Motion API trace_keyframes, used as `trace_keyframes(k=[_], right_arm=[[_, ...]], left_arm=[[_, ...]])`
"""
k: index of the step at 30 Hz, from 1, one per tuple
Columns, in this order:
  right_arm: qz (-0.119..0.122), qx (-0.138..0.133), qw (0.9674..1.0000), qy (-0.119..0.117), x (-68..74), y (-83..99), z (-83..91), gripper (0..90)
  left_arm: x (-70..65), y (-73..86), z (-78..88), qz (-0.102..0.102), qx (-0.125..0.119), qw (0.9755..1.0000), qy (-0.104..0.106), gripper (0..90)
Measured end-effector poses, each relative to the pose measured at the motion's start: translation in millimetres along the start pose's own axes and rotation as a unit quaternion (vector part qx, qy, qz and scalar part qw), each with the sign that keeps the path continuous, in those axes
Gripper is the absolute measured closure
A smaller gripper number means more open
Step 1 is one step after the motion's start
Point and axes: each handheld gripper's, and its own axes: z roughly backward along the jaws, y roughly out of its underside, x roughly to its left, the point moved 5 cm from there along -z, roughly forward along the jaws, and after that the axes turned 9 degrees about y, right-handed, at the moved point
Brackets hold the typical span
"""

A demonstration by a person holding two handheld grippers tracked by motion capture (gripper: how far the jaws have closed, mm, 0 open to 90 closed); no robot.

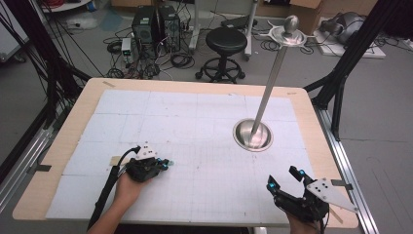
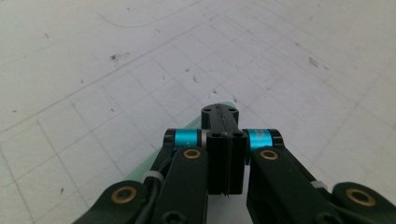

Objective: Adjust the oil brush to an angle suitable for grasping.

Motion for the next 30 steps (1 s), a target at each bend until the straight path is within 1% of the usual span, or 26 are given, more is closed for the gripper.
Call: trace_keyframes(k=[1,2,3,4,5,6,7,8,9,10,11,12,13,15,17,18,19,20,21,22,23,25,30], right_arm=[[0.0,0.0,1.0,0.0,0.0,0.0,0.0,20.9],[0.0,0.001,1.0,-0.001,-0.2,0.0,0.4,20.9],[-0.001,-0.002,1.0,0.001,-1.3,-0.3,1.1,20.9],[-0.001,-0.002,1.0,0.001,-1.3,-0.3,1.1,20.9],[-0.004,-0.002,1.0,0.001,-1.6,-0.4,1.7,20.9],[-0.009,-0.002,1.0,0.002,-2.7,-0.3,2.0,20.9],[-0.009,-0.002,1.0,0.002,-2.7,-0.3,2.0,20.9],[-0.01,-0.003,0.9999,0.002,-2.5,-0.7,2.1,20.9],[-0.01,-0.003,0.9999,0.002,-2.5,-0.7,2.1,20.9],[-0.008,-0.004,1.0,0.001,-1.4,-1.1,2.3,20.9],[-0.008,-0.006,1.0,0.001,-1.1,-1.3,2.2,20.9],[-0.008,-0.005,1.0,0.001,-1.1,-1.2,2.1,20.9],[-0.008,-0.005,1.0,0.001,-1.1,-1.2,2.1,20.9],[-0.01,-0.002,1.0,0.002,-1.1,-0.8,1.9,20.9],[-0.01,-0.002,0.9999,0.002,-1.6,-0.6,1.8,20.9],[-0.011,-0.004,0.9999,0.001,-1.8,-0.8,2.4,20.9],[-0.013,-0.004,0.9999,0.002,-1.9,-0.8,2.9,20.9],[-0.013,-0.004,0.9999,0.002,-1.9,-0.8,2.9,20.9],[-0.014,-0.004,0.9999,0.002,-2.3,-0.6,3.1,20.9],[-0.014,-0.004,0.9999,0.002,-2.3,-0.6,3.1,20.9],[-0.015,-0.003,0.9999,0.003,-2.5,-0.4,3.1,20.9],[-0.013,-0.003,0.9999,0.002,-2.5,-0.4,2.9,20.9],[-0.013,-0.002,0.9999,0.003,-2.5,-0.2,2.2,20.9]], left_arm=[[0.0,0.0,0.0,0.0,0.0,1.0,0.0,89.6],[0.8,-1.6,2.8,-0.003,-0.008,1.0,0.004,89.6],[1.4,-4.0,7.4,-0.004,-0.024,0.9997,0.004,89.6],[4.3,-6.1,14.5,-0.012,-0.032,0.9994,0.002,89.6],[9.5,-7.8,22.3,-0.015,-0.042,0.999,-0.002,89.6],[24.1,-8.6,37.4,-0.007,-0.052,0.9985,-0.017,89.6],[24.1,-8.6,37.4,-0.007,-0.052,0.9985,-0.017,89.6],[40.6,-6.6,50.4,0.005,-0.053,0.9979,-0.035,89.6],[40.6,-6.6,50.4,0.005,-0.053,0.9979,-0.035,89.7],[54.0,-3.0,59.9,0.014,-0.048,0.9978,-0.042,89.7],[58.7,-0.7,62.5,0.018,-0.045,0.9979,-0.042,89.7],[62.5,2.0,64.1,0.02,-0.038,0.9981,-0.044,89.7],[62.5,2.0,64.1,0.02,-0.038,0.9981,-0.044,89.7],[68.4,6.7,64.4,0.023,-0.025,0.9982,-0.049,89.7],[70.5,10.0,62.0,0.021,-0.011,0.9984,-0.05,89.7],[71.7,13.2,60.4,0.019,0.003,0.9985,-0.051,89.7],[72.1,14.7,59.9,0.018,0.008,0.9983,-0.054,89.7],[72.1,14.7,59.9,0.018,0.008,0.9983,-0.054,89.7],[73.7,18.5,59.6,0.022,0.018,0.9977,-0.062,89.7],[73.7,18.5,59.6,0.022,0.018,0.9977,-0.062,89.7],[75.6,23.1,60.0,0.023,0.026,0.9972,-0.066,89.7],[76.1,25.6,61.0,0.024,0.023,0.9975,-0.063,89.8],[74.6,27.2,64.3,0.021,0.026,0.9974,-0.064,89.8]])
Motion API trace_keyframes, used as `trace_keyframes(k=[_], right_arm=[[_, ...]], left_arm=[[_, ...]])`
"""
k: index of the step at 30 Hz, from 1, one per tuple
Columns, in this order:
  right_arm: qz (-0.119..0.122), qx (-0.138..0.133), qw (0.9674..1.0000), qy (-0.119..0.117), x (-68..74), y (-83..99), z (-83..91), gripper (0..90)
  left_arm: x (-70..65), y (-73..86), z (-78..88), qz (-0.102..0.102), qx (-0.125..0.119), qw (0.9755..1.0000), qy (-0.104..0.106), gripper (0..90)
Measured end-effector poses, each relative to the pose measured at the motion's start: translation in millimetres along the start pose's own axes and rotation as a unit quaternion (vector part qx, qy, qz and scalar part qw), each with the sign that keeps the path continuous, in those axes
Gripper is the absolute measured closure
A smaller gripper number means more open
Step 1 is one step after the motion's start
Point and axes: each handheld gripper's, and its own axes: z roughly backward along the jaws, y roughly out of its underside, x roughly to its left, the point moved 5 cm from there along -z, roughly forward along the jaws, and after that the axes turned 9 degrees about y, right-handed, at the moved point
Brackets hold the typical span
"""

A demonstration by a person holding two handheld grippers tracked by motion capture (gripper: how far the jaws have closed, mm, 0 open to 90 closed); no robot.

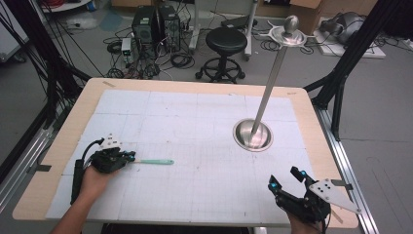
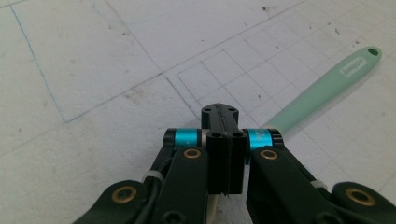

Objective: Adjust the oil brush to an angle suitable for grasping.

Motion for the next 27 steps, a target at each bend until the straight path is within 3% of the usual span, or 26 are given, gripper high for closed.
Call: trace_keyframes(k=[11,27], right_arm=[[-0.008,0.004,0.9999,0.005,-1.5,0.8,0.3,20.9],[-0.014,0.002,0.9999,0.008,-2.7,1.0,0.2,20.9]], left_arm=[[-13.7,12.4,13.3,-0.017,0.002,0.9998,-0.013,89.8],[-50.0,34.9,34.7,-0.017,-0.026,0.9995,-0.003,89.8]])
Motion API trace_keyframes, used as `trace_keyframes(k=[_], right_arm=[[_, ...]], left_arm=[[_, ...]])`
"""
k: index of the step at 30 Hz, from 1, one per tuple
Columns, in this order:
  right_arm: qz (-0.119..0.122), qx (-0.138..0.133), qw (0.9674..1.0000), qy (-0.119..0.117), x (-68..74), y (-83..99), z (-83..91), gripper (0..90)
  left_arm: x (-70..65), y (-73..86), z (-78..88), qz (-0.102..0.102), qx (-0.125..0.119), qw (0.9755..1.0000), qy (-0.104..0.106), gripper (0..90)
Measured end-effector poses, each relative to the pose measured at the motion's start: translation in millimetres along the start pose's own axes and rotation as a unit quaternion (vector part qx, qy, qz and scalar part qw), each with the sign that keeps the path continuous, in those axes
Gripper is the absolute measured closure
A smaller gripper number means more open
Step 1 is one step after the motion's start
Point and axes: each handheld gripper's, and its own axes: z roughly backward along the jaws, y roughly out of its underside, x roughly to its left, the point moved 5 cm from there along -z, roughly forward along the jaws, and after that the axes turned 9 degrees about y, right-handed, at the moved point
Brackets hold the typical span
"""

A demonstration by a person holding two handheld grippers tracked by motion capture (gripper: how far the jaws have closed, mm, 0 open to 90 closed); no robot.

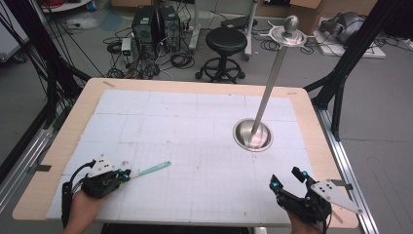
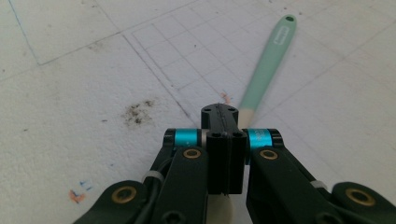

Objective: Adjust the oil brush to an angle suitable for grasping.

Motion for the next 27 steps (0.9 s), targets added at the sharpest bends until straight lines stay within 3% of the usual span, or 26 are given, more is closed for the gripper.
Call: trace_keyframes(k=[4,8,12,14,15,16,18,19,23,27], right_arm=[[0.0,0.0,1.0,0.0,0.3,0.0,0.2,21.0],[-0.002,0.001,1.0,0.0,0.2,0.0,0.3,21.0],[0.001,0.0,1.0,0.001,0.3,-0.1,0.3,21.0],[-0.002,0.001,1.0,0.0,0.4,0.0,0.3,21.0],[-0.002,0.001,1.0,0.0,0.4,0.0,0.3,21.0],[-0.002,0.001,1.0,0.0,0.3,0.0,0.3,21.0],[-0.001,0.0,1.0,0.0,0.4,-0.1,0.2,21.0],[0.001,0.0,1.0,0.0,0.5,-0.1,0.3,21.0],[0.002,-0.001,1.0,0.0,-0.2,-0.3,0.3,21.0],[-0.001,0.001,1.0,-0.001,0.3,-0.1,0.4,21.0]], left_arm=[[-11.9,2.1,0.3,-0.011,0.009,0.9998,0.014,89.7],[-19.6,-8.3,0.6,-0.017,-0.028,0.9992,0.022,89.7],[-27.5,-19.6,-6.6,-0.024,-0.031,0.9983,0.042,89.7],[-36.5,-29.0,-22.5,-0.033,-0.029,0.9973,0.058,89.6],[-36.5,-29.0,-22.5,-0.033,-0.029,0.9973,0.058,89.6],[-41.2,-33.1,-36.5,-0.035,-0.021,0.997,0.066,89.6],[-42.3,-34.4,-43.1,-0.036,-0.014,0.9969,0.068,89.6],[-44.3,-36.6,-55.0,-0.035,-0.004,0.9968,0.072,89.6],[-45.4,-39.0,-70.5,-0.037,0.014,0.9971,0.065,89.4],[-43.3,-44.2,-76.4,-0.032,0.012,0.9979,0.054,88.1]])
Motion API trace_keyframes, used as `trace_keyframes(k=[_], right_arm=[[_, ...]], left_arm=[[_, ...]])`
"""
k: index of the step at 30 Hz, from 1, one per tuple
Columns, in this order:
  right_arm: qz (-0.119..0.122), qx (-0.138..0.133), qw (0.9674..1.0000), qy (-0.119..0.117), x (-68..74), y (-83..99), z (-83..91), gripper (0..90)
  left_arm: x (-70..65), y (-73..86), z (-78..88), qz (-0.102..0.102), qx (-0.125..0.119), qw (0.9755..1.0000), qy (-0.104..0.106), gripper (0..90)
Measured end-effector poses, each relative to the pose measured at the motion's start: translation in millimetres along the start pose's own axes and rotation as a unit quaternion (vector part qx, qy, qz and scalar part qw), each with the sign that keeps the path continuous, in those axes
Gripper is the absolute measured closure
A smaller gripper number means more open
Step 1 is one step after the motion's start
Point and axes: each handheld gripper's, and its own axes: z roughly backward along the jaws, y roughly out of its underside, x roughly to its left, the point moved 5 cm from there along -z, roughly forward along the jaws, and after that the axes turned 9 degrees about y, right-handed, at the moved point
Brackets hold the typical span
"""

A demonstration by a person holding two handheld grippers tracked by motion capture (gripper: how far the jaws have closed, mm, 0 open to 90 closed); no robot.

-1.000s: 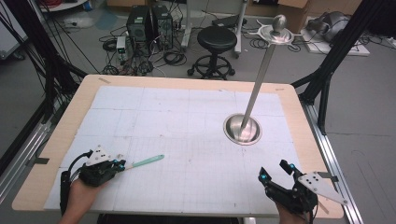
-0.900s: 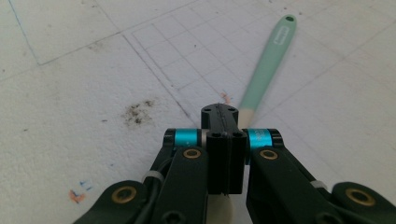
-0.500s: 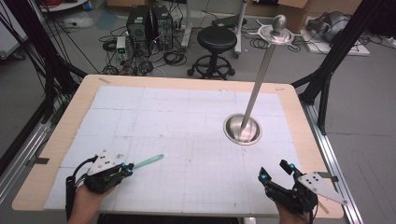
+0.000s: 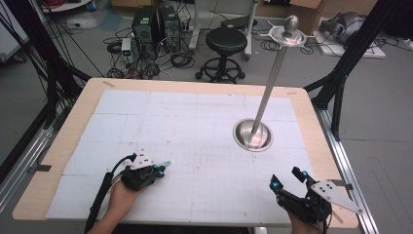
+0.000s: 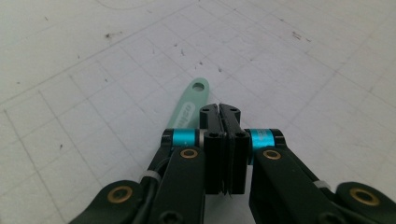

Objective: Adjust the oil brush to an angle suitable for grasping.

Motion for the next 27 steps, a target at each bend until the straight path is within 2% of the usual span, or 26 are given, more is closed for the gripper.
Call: trace_keyframes(k=[3,7,10,11,14,15,18,21,23,25,26,27], right_arm=[[0.002,0.0,1.0,0.0,0.5,-0.1,-0.1,21.0],[0.002,0.0,1.0,-0.002,0.3,-0.1,0.0,21.0],[0.004,-0.002,1.0,-0.001,-0.6,-0.1,-0.7,21.0],[0.005,-0.001,1.0,-0.001,-0.7,-0.1,-0.6,21.0],[0.004,0.0,1.0,-0.002,0.1,-0.1,-0.7,21.0],[0.006,-0.001,1.0,-0.002,0.0,-0.1,-0.5,21.0],[0.005,0.0,1.0,-0.002,-0.2,-0.1,-0.3,21.0],[0.004,0.001,1.0,-0.003,-0.4,-0.1,-0.3,21.0],[0.005,0.0,1.0,-0.003,-0.4,-0.3,-0.1,21.0],[0.001,0.001,1.0,-0.003,-0.3,-0.2,0.3,21.0],[0.002,0.0,1.0,-0.003,-0.7,-0.4,0.5,21.0],[0.002,-0.002,1.0,-0.003,-1.0,-0.6,0.5,21.0]], left_arm=[[5.2,-3.3,-3.1,0.004,-0.002,0.9999,-0.015,89.1],[16.5,-5.0,-4.1,0.03,-0.01,0.9988,-0.038,89.3],[24.8,-5.5,-3.1,0.05,-0.017,0.9968,-0.06,89.3],[24.8,-5.5,-3.1,0.05,-0.017,0.9968,-0.06,89.4],[34.2,-5.6,-1.3,0.076,-0.022,0.9936,-0.081,89.4],[36.0,-5.6,-1.1,0.079,-0.023,0.9929,-0.086,89.4],[39.4,-5.6,-0.4,0.092,-0.026,0.9908,-0.095,89.4],[41.7,-5.4,0.4,0.096,-0.028,0.9899,-0.101,89.4],[45.3,-4.5,3.2,0.1,-0.025,0.9882,-0.114,89.4],[46.3,-4.4,4.8,0.102,-0.027,0.9878,-0.114,88.6],[46.3,-6.3,10.2,0.105,-0.041,0.9878,-0.107,87.5],[46.3,-6.3,10.2,0.105,-0.041,0.9878,-0.107,86.9]])
